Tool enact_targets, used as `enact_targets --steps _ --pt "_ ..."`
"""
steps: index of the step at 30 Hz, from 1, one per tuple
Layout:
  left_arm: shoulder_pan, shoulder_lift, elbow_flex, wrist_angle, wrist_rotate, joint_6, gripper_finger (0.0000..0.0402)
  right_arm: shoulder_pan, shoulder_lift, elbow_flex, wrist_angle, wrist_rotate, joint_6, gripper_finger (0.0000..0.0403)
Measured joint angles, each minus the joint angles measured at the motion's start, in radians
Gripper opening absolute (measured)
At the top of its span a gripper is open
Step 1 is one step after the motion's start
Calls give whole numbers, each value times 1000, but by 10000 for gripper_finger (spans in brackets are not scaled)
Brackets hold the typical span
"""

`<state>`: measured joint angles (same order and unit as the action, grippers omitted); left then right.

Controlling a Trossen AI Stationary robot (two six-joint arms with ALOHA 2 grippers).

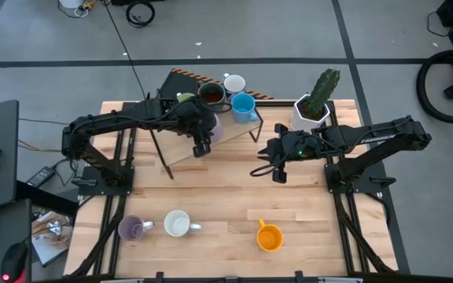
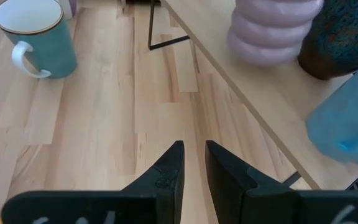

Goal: Place coffee mugs
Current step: Put the purple mug on the shelf

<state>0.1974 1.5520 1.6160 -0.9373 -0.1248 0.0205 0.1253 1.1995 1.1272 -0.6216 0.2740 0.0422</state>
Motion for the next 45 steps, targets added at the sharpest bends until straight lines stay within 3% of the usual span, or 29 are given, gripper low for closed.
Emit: enact_targets --steps 12,18,31,45 --pt "-44 -37 47 -180 69 -63 54 0 0 0 10 -3 -46 71" --pt "-67 -65 45 -259 23 -88 54 0 0 0 29 -5 -70 71" --pt "-106 -296 -200 -248 12 -174 54 -2 0 1 62 -9 -98 71" --pt "-82 -455 -217 -358 15 -54 54 -2 0 1 67 -14 -105 71"
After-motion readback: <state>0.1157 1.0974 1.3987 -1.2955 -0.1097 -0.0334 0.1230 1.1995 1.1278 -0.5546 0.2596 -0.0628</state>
